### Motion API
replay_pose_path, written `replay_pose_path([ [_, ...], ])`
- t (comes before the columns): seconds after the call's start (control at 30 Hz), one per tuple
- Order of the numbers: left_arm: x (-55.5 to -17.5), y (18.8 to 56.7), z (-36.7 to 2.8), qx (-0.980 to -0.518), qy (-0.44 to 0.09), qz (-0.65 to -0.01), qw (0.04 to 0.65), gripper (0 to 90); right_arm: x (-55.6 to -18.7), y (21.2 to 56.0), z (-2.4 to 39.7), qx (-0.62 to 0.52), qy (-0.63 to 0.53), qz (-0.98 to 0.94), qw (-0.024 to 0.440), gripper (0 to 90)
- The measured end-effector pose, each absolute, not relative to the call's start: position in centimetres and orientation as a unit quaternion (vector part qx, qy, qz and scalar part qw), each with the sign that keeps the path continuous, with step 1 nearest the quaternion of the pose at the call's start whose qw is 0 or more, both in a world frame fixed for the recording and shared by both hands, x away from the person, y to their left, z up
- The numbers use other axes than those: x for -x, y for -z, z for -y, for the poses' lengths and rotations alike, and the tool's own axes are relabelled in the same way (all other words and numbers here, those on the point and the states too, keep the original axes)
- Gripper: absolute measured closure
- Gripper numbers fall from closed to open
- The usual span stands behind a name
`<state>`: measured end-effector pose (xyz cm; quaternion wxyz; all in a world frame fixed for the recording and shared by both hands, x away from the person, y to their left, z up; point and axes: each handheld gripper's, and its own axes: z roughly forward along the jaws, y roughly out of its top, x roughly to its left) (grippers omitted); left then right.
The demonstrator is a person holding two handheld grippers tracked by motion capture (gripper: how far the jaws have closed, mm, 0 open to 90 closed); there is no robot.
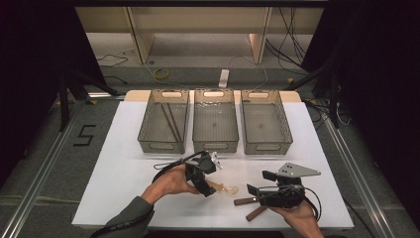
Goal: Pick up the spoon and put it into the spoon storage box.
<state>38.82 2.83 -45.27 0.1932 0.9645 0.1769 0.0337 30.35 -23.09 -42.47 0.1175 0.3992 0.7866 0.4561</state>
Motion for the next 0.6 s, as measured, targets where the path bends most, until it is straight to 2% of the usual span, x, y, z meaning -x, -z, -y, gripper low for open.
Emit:
replay_pose_path([
  [0.4,-39.1,46.3,-2.1,-0.97,-0.037,-0.164,0.173,39.3,-30.3,42.6,23.0,-0.397,-0.451,-0.791,0.118,25.4],
  [0.6,-39.5,46.3,-2.5,-0.968,-0.031,-0.17,0.183,49.3,-30.1,42.5,23.0,-0.397,-0.451,-0.791,0.118,25.5],
])
